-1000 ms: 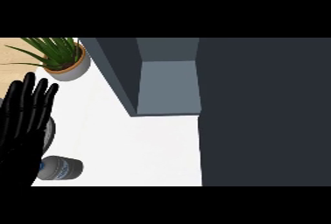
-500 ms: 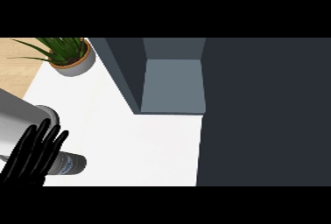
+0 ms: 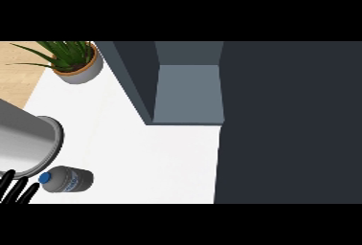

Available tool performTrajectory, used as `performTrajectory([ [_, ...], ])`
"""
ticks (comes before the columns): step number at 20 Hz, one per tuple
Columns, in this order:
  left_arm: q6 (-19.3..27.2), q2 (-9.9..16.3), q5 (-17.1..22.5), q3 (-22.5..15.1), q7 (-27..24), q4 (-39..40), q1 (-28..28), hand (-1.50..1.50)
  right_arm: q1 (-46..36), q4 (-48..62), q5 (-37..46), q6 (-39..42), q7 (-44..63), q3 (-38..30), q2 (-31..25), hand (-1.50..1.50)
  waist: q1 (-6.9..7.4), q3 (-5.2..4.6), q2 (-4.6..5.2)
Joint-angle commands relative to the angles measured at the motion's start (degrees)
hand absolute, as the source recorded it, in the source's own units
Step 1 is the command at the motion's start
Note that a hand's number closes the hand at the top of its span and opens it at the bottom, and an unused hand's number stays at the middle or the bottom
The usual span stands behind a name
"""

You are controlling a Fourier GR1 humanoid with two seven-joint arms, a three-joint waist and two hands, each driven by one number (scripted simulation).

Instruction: Pick up the bottled water, place it into the cabinet and close the cabinet

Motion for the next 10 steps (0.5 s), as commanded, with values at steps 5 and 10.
performTrajectory([
  [5, -11.99, -0.38, 4.16, 8.66, -5.35, 4.96, 7.32, -1.50, 8.60, -1.75, 0.00, 3.87, -4.46, 1.44, 1.14, -1.50, -0.14, -0.01, -0.01],
  [10, -12.40, -3.74, 2.49, 8.78, -3.10, 1.93, 7.85, -1.50, 4.89, 3.44, 1.15, 4.27, -6.50, 1.15, 1.42, -1.50, -0.05, 0.01, 0.11],
])
